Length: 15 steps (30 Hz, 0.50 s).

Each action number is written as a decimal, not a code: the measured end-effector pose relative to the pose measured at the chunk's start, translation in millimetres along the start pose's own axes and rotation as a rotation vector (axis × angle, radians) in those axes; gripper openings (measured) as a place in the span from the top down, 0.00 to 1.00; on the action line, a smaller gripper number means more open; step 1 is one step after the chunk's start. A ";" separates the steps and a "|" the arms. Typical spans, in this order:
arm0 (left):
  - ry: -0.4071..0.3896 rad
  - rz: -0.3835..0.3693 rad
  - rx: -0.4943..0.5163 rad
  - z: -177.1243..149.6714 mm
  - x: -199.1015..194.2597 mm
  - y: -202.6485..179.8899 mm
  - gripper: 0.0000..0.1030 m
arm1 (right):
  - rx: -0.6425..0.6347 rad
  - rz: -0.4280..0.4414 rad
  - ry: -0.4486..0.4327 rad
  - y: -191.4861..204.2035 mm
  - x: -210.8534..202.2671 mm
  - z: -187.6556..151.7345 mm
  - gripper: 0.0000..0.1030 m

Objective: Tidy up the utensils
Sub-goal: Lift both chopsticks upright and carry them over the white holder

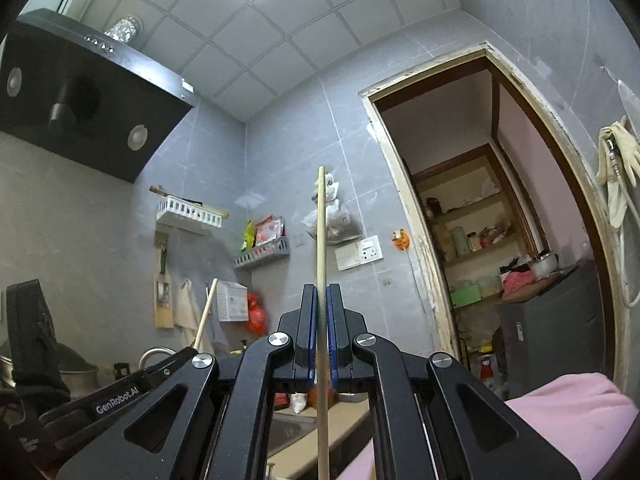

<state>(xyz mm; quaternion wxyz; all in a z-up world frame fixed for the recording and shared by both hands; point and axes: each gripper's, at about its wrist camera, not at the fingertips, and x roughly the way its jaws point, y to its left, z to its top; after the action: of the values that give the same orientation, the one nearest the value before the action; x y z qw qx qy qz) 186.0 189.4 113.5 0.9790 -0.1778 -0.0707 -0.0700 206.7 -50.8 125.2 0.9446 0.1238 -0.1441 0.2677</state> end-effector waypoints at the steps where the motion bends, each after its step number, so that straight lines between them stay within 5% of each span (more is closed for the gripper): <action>1: 0.000 -0.002 -0.015 -0.6 3.4 6.4 0.98 | 0.003 -0.001 0.007 0.3 3.7 -3.5 0.97; 10: 0.011 0.002 -0.145 -22.5 19.0 40.0 0.98 | 0.041 0.002 0.048 -8.4 15.6 -31.7 0.97; 15: 0.008 0.033 -0.108 -31.6 19.4 37.2 0.98 | 0.044 -0.002 0.060 -11.7 18.4 -39.8 0.97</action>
<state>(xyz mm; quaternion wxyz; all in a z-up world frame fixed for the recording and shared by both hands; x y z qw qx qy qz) 214.7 210.4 74.8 0.9694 -0.2311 -0.0599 -0.0582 236.3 -39.4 92.7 0.9458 0.1368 -0.1096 0.2734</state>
